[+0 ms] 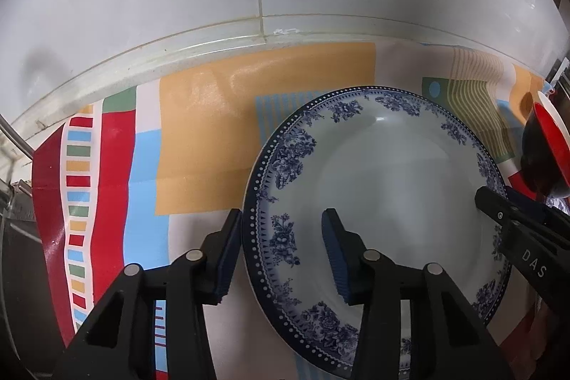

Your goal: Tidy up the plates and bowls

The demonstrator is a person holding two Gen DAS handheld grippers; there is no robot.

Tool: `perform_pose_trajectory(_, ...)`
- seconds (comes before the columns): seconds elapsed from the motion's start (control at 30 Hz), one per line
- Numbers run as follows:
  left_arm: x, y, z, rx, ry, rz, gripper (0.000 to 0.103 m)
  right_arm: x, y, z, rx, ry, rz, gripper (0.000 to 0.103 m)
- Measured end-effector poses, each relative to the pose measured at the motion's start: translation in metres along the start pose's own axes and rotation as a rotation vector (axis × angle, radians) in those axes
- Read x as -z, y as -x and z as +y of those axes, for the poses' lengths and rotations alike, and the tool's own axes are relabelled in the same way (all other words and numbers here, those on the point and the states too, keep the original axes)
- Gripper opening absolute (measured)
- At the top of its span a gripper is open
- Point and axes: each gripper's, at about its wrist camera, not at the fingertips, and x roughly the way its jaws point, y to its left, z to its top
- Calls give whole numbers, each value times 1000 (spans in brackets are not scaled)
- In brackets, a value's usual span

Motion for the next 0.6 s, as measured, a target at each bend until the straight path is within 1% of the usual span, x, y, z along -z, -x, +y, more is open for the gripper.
perform_pose_trajectory(0.07,-1,-2,0,-8,-3,-1,38,-2,-1,0,1,-2,4,38)
perform_pose_trajectory(0.3,-1,-3,2,-7,5,1,38,-9,-1,12,17,29,-1,37)
perform_pose_trajectory(0.47,7,3,8,3,22,7,38,0,14,25,41,62,-27,37)
perform_pose_trajectory(0.6,10,19,10,-4,30,-13,38,7,27,31,36,65,-33,37)
